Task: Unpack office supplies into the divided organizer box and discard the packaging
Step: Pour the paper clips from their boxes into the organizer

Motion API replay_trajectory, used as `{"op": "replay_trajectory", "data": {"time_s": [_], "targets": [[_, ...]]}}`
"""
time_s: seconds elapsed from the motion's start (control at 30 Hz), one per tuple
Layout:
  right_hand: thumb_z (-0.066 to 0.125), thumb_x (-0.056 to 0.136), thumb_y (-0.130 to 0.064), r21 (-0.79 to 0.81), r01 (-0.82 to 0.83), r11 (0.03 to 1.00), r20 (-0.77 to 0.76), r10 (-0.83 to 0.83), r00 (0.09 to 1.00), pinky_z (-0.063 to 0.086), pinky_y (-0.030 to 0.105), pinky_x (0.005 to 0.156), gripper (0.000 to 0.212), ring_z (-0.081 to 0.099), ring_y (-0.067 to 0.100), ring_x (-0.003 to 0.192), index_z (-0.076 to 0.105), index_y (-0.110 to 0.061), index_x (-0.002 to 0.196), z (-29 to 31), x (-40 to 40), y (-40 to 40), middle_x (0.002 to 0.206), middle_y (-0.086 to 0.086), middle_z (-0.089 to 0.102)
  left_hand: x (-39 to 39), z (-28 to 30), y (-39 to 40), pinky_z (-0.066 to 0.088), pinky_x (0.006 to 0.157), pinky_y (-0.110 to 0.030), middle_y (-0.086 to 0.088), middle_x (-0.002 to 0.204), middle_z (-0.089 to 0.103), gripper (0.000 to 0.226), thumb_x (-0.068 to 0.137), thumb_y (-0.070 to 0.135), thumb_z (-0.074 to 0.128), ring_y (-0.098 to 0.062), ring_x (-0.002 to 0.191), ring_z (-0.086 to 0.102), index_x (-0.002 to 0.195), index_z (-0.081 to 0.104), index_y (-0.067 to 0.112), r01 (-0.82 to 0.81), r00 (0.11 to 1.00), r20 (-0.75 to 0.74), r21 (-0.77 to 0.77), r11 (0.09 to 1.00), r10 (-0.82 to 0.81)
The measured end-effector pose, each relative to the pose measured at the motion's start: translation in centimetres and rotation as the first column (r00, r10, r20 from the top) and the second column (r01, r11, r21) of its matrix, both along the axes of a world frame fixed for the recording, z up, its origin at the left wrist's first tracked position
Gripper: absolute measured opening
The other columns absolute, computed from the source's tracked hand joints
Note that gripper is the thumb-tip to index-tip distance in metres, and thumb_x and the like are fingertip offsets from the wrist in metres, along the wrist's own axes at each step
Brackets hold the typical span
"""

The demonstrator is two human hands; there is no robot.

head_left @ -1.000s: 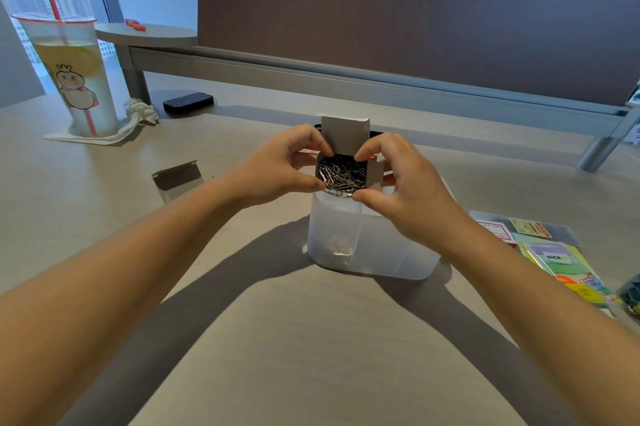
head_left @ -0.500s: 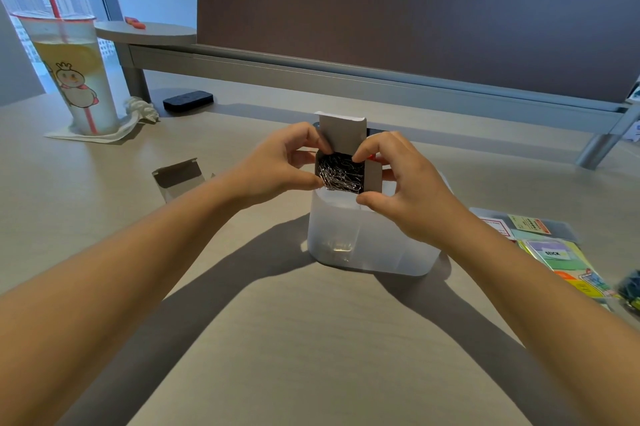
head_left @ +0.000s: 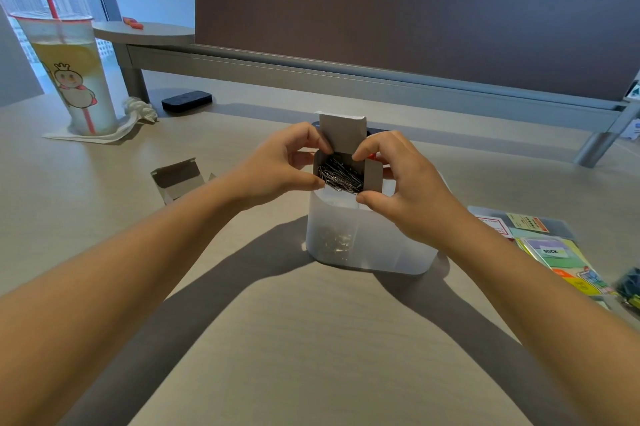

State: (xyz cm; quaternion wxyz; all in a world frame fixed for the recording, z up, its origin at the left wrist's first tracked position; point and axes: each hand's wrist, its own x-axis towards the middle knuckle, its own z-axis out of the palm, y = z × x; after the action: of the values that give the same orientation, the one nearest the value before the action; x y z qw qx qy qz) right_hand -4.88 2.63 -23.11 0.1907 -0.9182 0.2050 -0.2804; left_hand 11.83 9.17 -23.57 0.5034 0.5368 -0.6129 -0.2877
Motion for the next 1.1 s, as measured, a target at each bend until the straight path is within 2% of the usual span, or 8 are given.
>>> {"op": "replay_trajectory", "data": {"time_s": [0.23,0.57,0.7,0.9,1.1], "targets": [[0.064,0.078,-0.006,0.0,-0.002,1.0,-0.007,0.002,1.0,0.032,-0.009,0.07,0.037,0.037,0.005,0.099,0.047,-0.015,0.109,0.08,-0.04,0.18,0.125,0.005,0.045,0.04,-0.08,0.41,0.052,0.074,-0.013,0.005,0.097,0.054,0.035,0.074,-0.012,0.059,-0.01,0.09,0.058,0.081,0.048,0.02,-0.001,1.0,-0.017,-0.001,1.0,0.001],[0.06,0.079,0.0,-0.012,0.005,1.0,-0.037,-0.006,0.999,0.033,-0.002,0.075,0.037,0.035,0.006,0.104,0.049,-0.016,0.111,0.27,-0.43,0.28,0.129,0.005,0.042,-0.01,-0.2,0.2,0.054,0.071,-0.014,0.006,0.094,0.057,0.031,0.081,-0.008,0.052,-0.002,0.076,0.064,0.079,0.051,0.023,-0.009,1.0,-0.014,-0.014,1.0,0.009],[0.06,0.079,0.001,-0.008,0.01,1.0,-0.035,-0.01,0.999,0.031,-0.004,0.075,0.039,0.033,0.006,0.106,0.049,-0.019,0.11,0.23,-0.33,0.33,0.13,0.005,0.04,0.06,-0.22,0.33,0.053,0.073,-0.015,0.005,0.094,0.056,0.032,0.079,-0.01,0.053,-0.01,0.082,0.061,0.078,0.051,0.022,-0.031,1.0,-0.005,-0.022,0.999,0.031],[0.06,0.079,0.003,-0.043,0.011,0.999,-0.028,-0.012,1.0,0.03,-0.011,0.07,0.038,0.034,0.008,0.105,0.05,-0.019,0.109,0.15,-0.23,0.45,0.129,0.007,0.041,0.04,-0.33,0.44,0.051,0.081,-0.015,0.005,0.097,0.056,0.035,0.076,-0.013,0.055,-0.012,0.089,0.059,0.078,0.052,0.021,-0.059,0.998,0.019,-0.068,0.996,0.061],[0.059,0.078,0.005,-0.084,-0.003,0.996,-0.029,0.001,1.0,0.028,-0.008,0.074,0.038,0.033,0.008,0.105,0.052,-0.015,0.11,0.06,-0.12,0.6,0.129,0.008,0.042,0.06,-0.43,0.57,0.051,0.08,-0.015,0.0,0.099,0.056,0.036,0.075,-0.016,0.056,-0.011,0.09,0.059,0.078,0.051,0.02,-0.064,0.998,0.012,-0.085,0.994,0.065]]}}
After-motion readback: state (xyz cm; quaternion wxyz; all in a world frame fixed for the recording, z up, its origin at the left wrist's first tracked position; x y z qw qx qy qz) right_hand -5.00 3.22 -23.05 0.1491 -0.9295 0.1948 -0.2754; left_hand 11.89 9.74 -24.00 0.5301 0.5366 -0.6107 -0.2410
